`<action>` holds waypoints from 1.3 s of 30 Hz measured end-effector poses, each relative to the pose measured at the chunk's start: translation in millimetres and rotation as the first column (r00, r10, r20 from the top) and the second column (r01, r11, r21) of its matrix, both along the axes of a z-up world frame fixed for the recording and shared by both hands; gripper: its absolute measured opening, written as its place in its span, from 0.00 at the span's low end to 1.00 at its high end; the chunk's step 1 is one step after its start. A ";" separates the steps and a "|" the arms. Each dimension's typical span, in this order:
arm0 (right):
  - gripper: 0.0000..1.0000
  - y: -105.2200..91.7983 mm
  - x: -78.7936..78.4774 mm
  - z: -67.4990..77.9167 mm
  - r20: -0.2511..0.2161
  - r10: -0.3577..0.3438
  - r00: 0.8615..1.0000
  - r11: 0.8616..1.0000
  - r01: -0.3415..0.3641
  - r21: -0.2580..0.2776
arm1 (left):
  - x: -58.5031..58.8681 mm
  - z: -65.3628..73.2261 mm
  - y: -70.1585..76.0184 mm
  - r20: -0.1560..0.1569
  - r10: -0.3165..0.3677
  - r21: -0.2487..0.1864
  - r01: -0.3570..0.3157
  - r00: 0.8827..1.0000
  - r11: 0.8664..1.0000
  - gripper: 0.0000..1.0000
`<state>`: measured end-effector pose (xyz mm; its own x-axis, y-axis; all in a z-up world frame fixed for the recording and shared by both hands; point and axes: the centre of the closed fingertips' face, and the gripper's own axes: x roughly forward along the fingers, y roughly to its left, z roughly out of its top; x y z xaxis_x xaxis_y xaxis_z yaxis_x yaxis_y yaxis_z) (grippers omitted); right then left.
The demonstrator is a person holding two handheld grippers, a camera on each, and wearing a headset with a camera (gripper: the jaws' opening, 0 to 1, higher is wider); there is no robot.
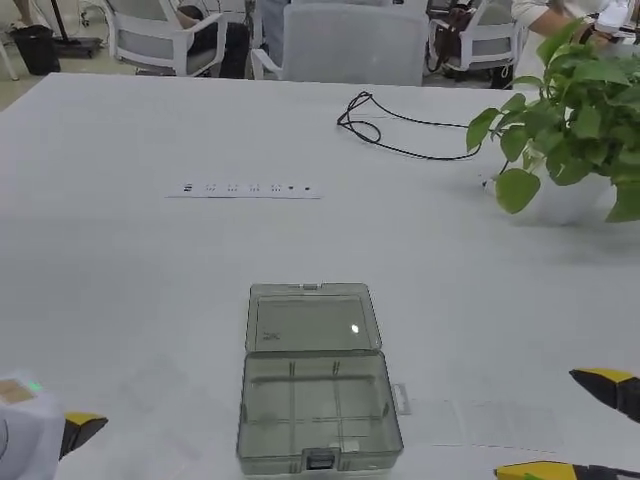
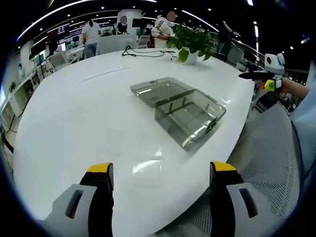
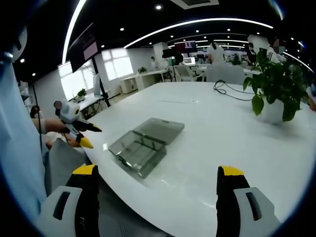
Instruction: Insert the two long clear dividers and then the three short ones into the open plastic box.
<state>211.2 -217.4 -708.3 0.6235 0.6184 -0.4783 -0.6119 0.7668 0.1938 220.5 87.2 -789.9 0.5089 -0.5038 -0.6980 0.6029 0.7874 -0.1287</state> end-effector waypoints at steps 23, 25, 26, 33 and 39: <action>1.00 -3.8 -0.9 -1.2 -0.013 0.011 1.000 1.000 -0.011 -0.016 | 18.3 -38.1 7.4 -0.120 -0.039 0.201 0.063 0.992 0.978 0.44; 1.00 -3.5 -2.2 -2.3 -0.016 0.010 1.000 1.000 -0.010 -0.015 | 17.5 -41.8 8.1 -0.125 -0.057 0.229 0.085 0.991 0.970 0.44; 1.00 -3.4 -2.7 -2.6 -0.016 0.009 1.000 1.000 -0.010 -0.015 | 17.2 -43.6 8.1 -0.127 -0.063 0.238 0.092 0.990 0.967 0.43; 1.00 -3.0 -4.7 -3.6 -0.019 0.004 1.000 1.000 -0.004 -0.011 | 16.6 -53.7 6.4 -0.144 -0.075 0.270 0.112 0.987 0.956 0.41; 1.00 -3.3 -5.0 -3.4 -0.017 0.000 1.000 1.000 0.000 -0.011 | 15.6 -58.3 6.1 -0.156 -0.068 0.275 0.109 0.985 0.955 0.40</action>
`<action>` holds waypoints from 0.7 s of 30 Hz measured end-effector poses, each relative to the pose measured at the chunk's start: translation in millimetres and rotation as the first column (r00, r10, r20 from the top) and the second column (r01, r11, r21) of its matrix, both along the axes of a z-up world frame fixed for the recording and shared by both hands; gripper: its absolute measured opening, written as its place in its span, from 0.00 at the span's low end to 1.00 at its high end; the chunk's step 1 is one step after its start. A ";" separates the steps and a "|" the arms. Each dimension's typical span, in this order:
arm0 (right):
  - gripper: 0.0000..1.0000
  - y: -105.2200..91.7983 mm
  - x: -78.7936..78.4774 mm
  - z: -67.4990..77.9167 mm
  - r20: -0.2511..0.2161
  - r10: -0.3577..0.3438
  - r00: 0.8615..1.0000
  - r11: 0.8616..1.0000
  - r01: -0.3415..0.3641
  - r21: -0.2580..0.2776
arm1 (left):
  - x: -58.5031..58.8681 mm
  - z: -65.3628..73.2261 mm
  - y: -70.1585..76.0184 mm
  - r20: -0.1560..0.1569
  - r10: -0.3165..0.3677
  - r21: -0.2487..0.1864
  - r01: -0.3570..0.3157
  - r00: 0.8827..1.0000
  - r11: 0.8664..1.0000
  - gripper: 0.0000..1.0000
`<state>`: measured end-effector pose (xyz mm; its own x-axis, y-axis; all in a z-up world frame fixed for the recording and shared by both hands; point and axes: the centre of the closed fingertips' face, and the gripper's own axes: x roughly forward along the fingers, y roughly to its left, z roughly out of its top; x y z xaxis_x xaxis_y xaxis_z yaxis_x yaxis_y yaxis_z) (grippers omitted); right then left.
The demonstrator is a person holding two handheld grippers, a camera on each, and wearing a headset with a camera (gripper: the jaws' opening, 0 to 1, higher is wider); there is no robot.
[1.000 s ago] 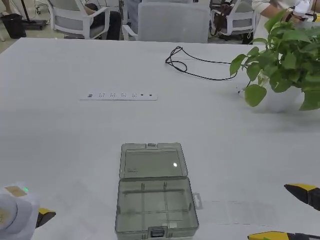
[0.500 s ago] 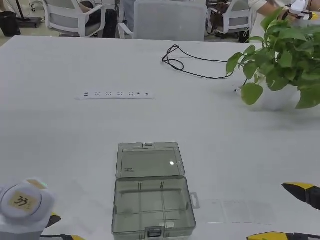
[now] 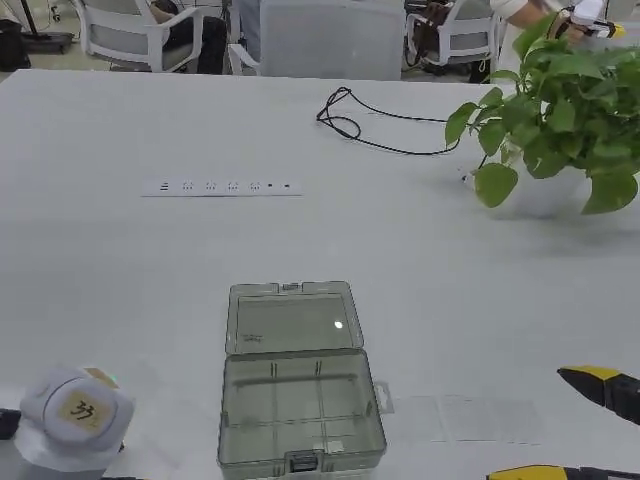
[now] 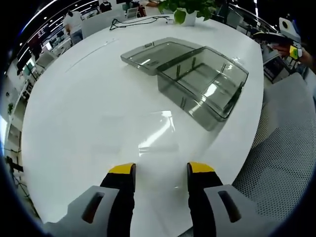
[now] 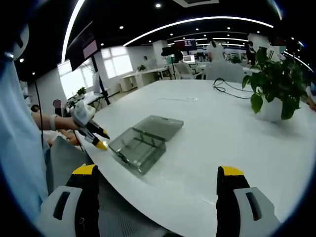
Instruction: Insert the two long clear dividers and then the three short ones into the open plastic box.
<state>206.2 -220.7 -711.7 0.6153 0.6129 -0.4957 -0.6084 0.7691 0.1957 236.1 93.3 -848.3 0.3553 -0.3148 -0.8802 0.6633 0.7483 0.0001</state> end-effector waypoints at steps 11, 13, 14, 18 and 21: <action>1.00 3.7 -1.1 -1.8 0.001 0.003 1.000 1.000 -0.003 0.005 | 4.7 -0.4 -0.3 -0.027 0.020 0.020 -0.019 0.999 1.000 0.39; 1.00 3.9 -2.2 -2.3 -0.001 0.002 1.000 1.000 -0.002 0.008 | 5.7 -0.6 -0.2 -0.037 0.023 0.030 -0.022 0.999 0.999 0.39; 1.00 4.2 -2.7 -2.2 0.000 -0.001 1.000 1.000 0.001 0.012 | 6.3 -0.6 -0.4 -0.042 0.024 0.035 -0.022 0.999 0.999 0.39; 1.00 4.5 -4.8 -2.2 0.001 -0.003 1.000 1.000 0.003 0.011 | 7.8 -0.6 1.6 -0.054 0.056 0.047 -0.054 0.997 0.997 0.36; 1.00 3.7 -5.3 0.0 0.009 -0.012 1.000 1.000 0.012 0.017 | 7.8 -0.4 1.1 -0.059 0.061 0.052 -0.058 0.996 0.997 0.32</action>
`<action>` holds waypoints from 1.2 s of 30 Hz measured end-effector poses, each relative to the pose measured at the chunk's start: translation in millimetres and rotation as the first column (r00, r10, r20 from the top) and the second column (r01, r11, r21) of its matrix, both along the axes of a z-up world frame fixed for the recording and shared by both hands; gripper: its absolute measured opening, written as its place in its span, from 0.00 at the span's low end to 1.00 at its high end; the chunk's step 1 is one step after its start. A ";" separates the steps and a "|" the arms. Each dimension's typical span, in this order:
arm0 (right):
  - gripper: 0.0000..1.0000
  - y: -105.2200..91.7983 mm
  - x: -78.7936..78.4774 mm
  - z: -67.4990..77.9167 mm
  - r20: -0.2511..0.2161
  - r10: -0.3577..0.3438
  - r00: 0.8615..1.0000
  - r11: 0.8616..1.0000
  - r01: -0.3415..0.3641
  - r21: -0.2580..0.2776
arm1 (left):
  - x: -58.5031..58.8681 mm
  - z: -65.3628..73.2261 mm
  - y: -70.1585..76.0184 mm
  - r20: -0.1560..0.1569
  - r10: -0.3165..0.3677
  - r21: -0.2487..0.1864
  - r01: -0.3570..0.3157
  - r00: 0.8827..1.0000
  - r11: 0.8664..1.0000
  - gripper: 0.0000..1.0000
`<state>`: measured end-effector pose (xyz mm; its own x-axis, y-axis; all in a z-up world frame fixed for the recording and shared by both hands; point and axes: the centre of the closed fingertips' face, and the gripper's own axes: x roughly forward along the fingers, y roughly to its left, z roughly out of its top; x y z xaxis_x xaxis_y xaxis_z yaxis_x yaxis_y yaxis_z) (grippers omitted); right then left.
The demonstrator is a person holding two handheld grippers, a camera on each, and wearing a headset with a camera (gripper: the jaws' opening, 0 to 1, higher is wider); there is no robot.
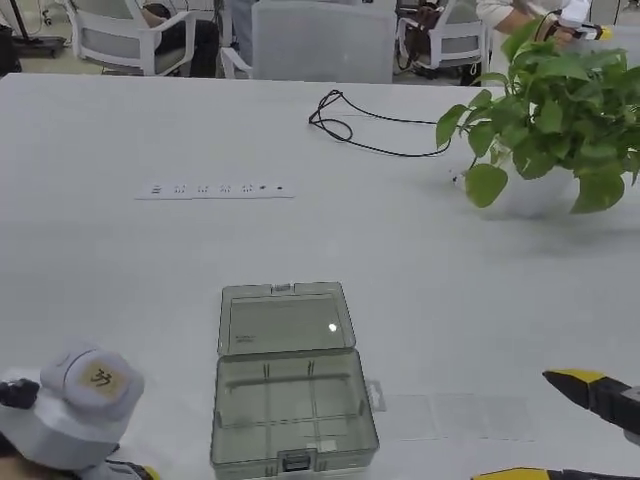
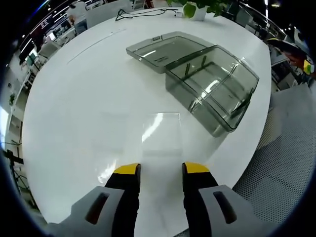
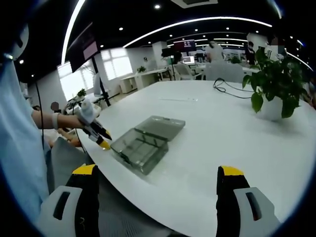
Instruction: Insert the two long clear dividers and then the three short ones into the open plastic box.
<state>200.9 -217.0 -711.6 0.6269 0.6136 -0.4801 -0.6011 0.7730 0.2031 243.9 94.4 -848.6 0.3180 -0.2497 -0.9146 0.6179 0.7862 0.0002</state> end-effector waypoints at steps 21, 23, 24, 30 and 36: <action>1.00 11.3 -0.6 -1.8 0.003 0.012 1.000 0.999 -0.012 0.029 | -0.3 4.0 0.3 0.012 0.086 -0.098 -0.084 0.996 0.992 0.31; 1.00 12.1 -0.4 -2.7 0.000 0.014 1.000 0.999 -0.014 0.029 | -0.6 4.1 -0.2 0.011 0.088 -0.105 -0.086 0.996 0.991 0.31; 1.00 12.3 -0.2 -4.0 -0.002 0.018 1.000 0.999 -0.018 0.028 | -0.2 4.4 0.0 0.012 0.094 -0.109 -0.092 0.996 0.990 0.31; 1.00 15.4 2.3 -5.7 -0.007 0.022 1.000 0.999 -0.022 0.038 | -0.1 6.1 1.3 0.009 0.119 -0.142 -0.116 0.993 0.983 0.31; 1.00 20.2 5.9 -6.3 -0.009 0.019 1.000 0.998 -0.018 0.052 | 6.8 22.4 -0.7 0.032 0.184 -0.228 -0.173 0.982 0.958 0.31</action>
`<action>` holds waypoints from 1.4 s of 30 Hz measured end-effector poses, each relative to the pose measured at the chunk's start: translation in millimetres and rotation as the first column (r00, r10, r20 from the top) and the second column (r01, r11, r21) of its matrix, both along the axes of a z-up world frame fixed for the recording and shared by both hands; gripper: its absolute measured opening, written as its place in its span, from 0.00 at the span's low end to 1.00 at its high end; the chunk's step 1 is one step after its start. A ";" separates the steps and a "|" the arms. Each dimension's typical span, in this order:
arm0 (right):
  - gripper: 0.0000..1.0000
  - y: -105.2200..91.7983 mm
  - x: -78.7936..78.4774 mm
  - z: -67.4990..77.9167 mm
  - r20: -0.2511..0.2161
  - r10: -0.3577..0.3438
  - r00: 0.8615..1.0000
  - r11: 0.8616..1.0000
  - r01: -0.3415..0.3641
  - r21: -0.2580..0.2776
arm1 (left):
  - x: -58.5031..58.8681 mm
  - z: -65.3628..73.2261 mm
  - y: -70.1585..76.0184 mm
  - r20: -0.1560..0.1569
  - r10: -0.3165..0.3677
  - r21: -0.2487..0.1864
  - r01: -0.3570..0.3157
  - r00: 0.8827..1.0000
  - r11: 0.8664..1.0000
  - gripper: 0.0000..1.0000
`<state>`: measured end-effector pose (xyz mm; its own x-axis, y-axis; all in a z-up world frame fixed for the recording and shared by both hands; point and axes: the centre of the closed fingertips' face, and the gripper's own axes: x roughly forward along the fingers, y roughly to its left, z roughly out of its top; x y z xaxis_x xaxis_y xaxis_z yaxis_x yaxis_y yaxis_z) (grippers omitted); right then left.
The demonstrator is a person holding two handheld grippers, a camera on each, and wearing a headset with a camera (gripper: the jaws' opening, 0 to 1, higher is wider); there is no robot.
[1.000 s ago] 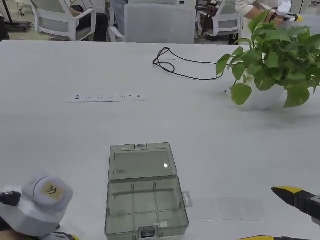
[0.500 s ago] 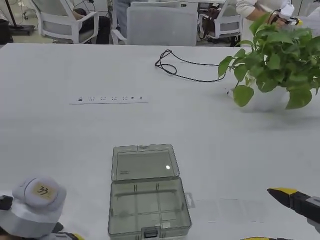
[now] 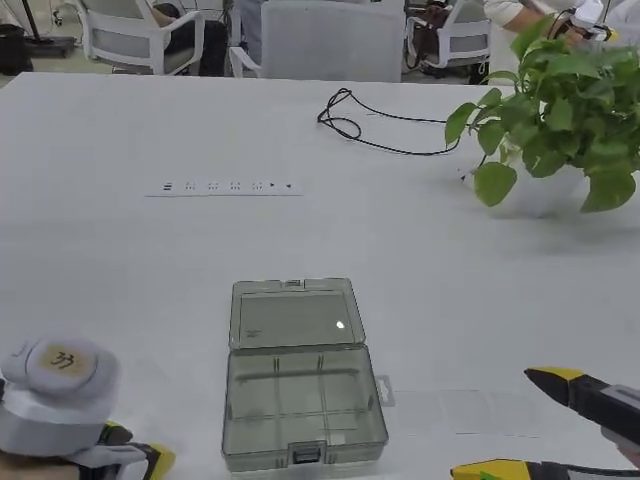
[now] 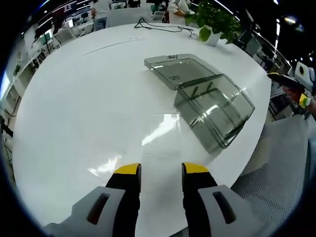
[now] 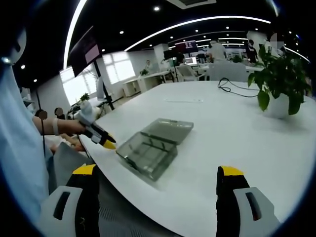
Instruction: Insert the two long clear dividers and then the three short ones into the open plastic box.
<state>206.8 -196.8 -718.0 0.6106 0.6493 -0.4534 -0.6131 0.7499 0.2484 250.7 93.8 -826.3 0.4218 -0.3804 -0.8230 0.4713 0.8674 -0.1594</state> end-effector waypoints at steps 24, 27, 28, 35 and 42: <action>0.77 46.2 29.4 17.7 0.025 -0.009 1.000 0.993 0.006 0.121 | 26.9 75.2 -63.3 0.247 0.052 -0.182 -0.007 0.968 0.983 0.31; 0.71 56.5 33.0 19.1 0.014 -0.005 1.000 0.990 0.002 0.139 | 28.9 81.0 -77.3 0.282 0.036 -0.197 0.021 0.959 0.980 0.31; 0.70 59.0 35.0 19.9 0.014 -0.009 1.000 0.989 0.007 0.150 | 29.7 81.8 -80.5 0.295 0.025 -0.193 0.034 0.955 0.981 0.31; 0.61 83.0 47.0 26.2 -0.002 -0.023 1.000 0.970 0.023 0.242 | 29.6 89.6 -104.1 0.339 0.009 -0.215 0.068 0.941 0.974 0.31; 0.54 102.2 52.7 28.8 -0.045 -0.016 0.999 0.950 0.029 0.312 | 30.7 101.1 -119.4 0.398 0.018 -0.230 0.081 0.917 0.970 0.31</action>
